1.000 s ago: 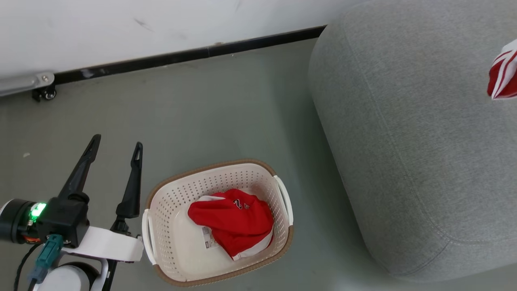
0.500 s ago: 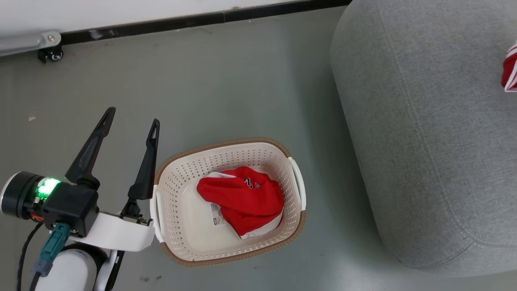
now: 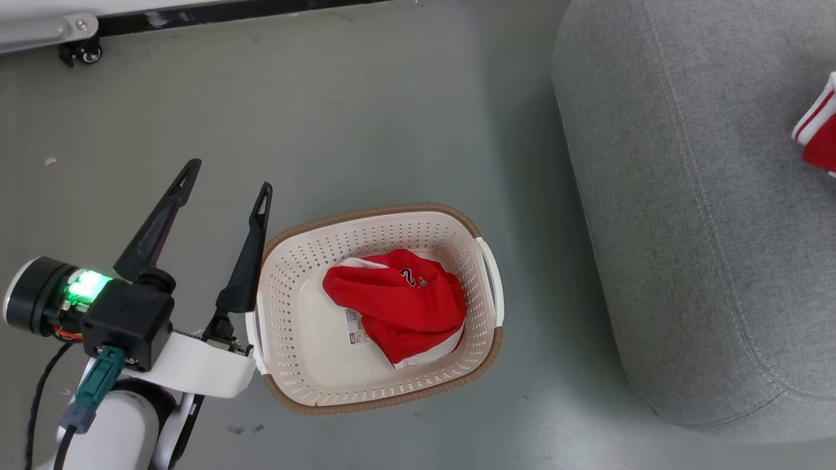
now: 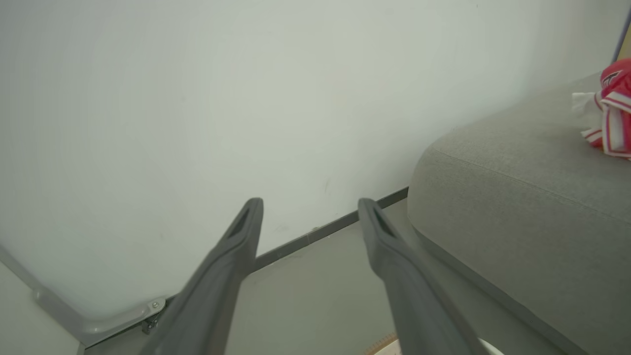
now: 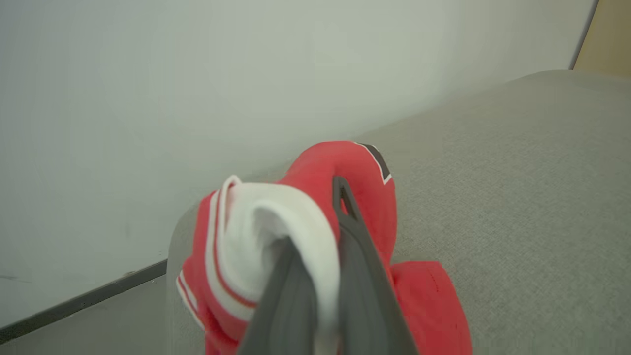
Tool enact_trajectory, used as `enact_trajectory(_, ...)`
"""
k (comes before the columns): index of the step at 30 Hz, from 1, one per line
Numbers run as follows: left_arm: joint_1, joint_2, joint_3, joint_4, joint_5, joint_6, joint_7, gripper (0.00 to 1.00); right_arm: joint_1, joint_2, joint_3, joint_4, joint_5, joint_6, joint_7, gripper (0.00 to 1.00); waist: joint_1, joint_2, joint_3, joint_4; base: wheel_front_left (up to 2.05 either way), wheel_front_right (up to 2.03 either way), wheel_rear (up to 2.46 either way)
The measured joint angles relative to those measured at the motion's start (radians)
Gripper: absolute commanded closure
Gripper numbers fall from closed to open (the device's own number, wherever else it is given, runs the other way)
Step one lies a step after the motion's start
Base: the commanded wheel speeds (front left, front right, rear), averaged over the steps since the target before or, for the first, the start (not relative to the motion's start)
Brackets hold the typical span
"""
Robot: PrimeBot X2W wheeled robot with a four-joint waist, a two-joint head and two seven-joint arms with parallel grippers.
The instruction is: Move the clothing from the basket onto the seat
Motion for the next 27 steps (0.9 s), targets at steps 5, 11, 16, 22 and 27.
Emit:
enact_trajectory(5,-0.004,0.005,0.004,0.001,0.006,0.000,0.001,0.00,0.056,0.028,-0.026,0.043,0.008,0.000,-0.008,1.00,0.0000,0.0000,0.006,-0.010,0.00,0.00,0.00)
enact_trajectory(11,-0.004,0.005,0.005,0.007,0.007,0.000,0.001,0.00,0.074,0.035,-0.044,0.068,0.008,0.000,-0.011,1.00,0.0001,0.0000,0.008,-0.029,0.00,0.00,0.00)
enact_trajectory(16,-0.004,0.001,0.005,0.018,0.007,0.001,0.001,0.00,0.092,0.061,-0.009,0.088,0.008,0.000,-0.011,1.00,0.0000,0.0000,0.002,-0.044,0.00,0.00,0.00)
enact_trajectory(22,-0.005,-0.019,-0.003,0.035,0.005,0.001,-0.009,0.00,0.094,0.077,0.026,0.099,0.009,0.000,-0.008,0.07,0.0000,0.0000,-0.009,-0.059,0.00,0.00,0.00)
enact_trajectory(27,-0.005,-0.032,-0.008,0.052,-0.004,0.001,-0.026,0.00,0.109,0.075,0.063,0.100,0.016,0.000,0.007,0.00,0.0000,0.0000,-0.019,-0.069,0.00,0.00,0.00)
